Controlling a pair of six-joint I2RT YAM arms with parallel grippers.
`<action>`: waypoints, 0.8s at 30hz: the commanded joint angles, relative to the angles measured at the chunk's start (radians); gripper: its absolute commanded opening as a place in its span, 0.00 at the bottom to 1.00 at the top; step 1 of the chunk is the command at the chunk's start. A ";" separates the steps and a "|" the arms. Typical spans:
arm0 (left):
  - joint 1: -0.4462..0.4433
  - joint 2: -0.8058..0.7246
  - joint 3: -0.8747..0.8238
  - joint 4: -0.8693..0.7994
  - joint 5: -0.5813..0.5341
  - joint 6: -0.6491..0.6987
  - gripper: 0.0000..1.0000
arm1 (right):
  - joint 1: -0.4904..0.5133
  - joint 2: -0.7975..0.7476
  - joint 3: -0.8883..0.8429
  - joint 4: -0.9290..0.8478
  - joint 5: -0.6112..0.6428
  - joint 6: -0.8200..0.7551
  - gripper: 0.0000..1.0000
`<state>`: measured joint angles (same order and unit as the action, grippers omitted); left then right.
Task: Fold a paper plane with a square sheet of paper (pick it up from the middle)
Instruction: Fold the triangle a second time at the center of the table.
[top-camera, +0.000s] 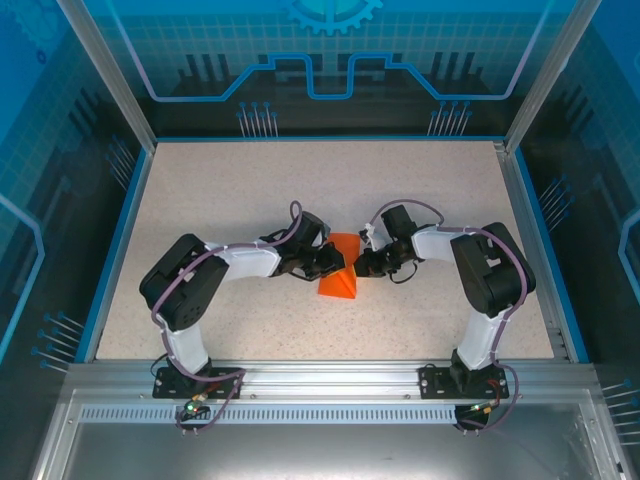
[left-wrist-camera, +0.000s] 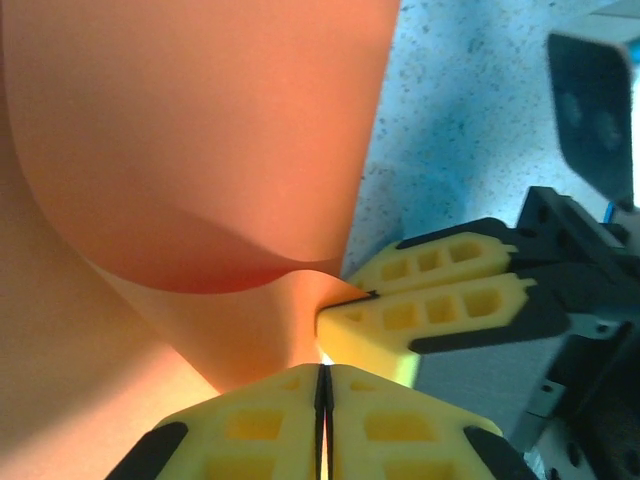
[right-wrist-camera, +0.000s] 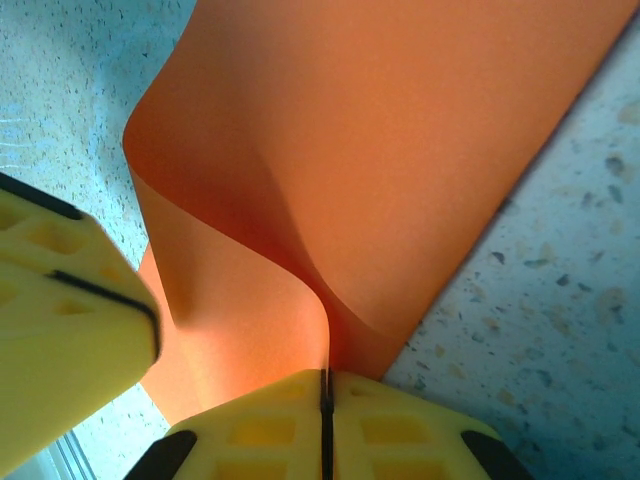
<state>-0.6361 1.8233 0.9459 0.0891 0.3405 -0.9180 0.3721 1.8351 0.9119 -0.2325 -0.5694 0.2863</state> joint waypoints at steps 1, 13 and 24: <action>-0.005 0.028 -0.007 0.020 0.008 0.005 0.09 | -0.009 0.026 0.013 -0.028 0.017 -0.019 0.09; -0.005 0.055 -0.028 -0.007 -0.019 0.012 0.08 | -0.009 0.031 0.017 -0.031 0.014 -0.020 0.09; -0.005 0.091 -0.054 -0.002 -0.025 0.019 0.07 | -0.008 0.032 0.018 -0.030 0.008 -0.019 0.09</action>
<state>-0.6350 1.8805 0.9241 0.1120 0.3355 -0.9150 0.3721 1.8393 0.9169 -0.2371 -0.5732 0.2859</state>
